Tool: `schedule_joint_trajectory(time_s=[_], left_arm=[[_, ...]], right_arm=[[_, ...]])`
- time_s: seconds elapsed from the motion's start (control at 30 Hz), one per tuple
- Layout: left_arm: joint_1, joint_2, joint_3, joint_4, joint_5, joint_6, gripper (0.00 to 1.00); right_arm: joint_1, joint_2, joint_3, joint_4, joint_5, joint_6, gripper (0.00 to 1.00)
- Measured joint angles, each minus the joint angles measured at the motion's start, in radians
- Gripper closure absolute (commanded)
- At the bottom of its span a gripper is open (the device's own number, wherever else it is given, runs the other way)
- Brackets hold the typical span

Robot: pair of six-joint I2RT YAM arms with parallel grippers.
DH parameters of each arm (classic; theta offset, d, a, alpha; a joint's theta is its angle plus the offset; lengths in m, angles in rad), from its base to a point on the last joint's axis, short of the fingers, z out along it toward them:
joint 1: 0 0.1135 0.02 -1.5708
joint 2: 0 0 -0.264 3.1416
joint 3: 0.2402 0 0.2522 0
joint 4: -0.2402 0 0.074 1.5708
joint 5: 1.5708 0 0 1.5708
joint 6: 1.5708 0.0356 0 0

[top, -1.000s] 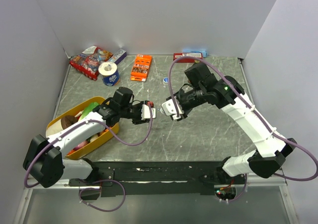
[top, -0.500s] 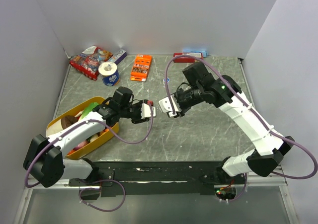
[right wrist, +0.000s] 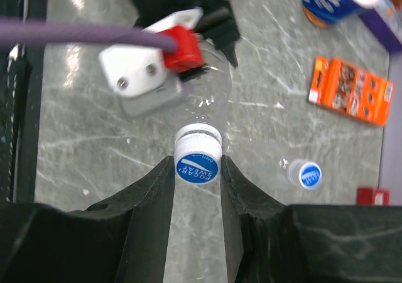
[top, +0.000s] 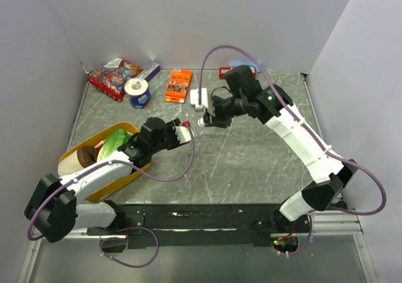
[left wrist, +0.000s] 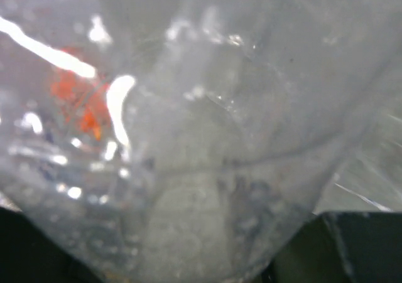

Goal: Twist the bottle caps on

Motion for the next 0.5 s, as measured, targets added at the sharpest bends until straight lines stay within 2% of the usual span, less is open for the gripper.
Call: schedule_joint_trajectory(time_s=[0.2,0.37,0.5], left_arm=[[-0.072,0.027,-0.003,0.181,-0.34,-0.044,0.99],[-0.111,0.066,0.007,0.271,-0.513,-0.1,0.99],[-0.117,0.119,0.032,0.294,-0.618,-0.12,0.99]], right_arm=[[-0.019,0.055,0.117,0.05,0.088,0.255,0.85],[-0.026,0.103,0.215,0.082,0.126,0.445,0.85],[-0.016,0.151,0.254,0.089,0.055,0.593,0.85]])
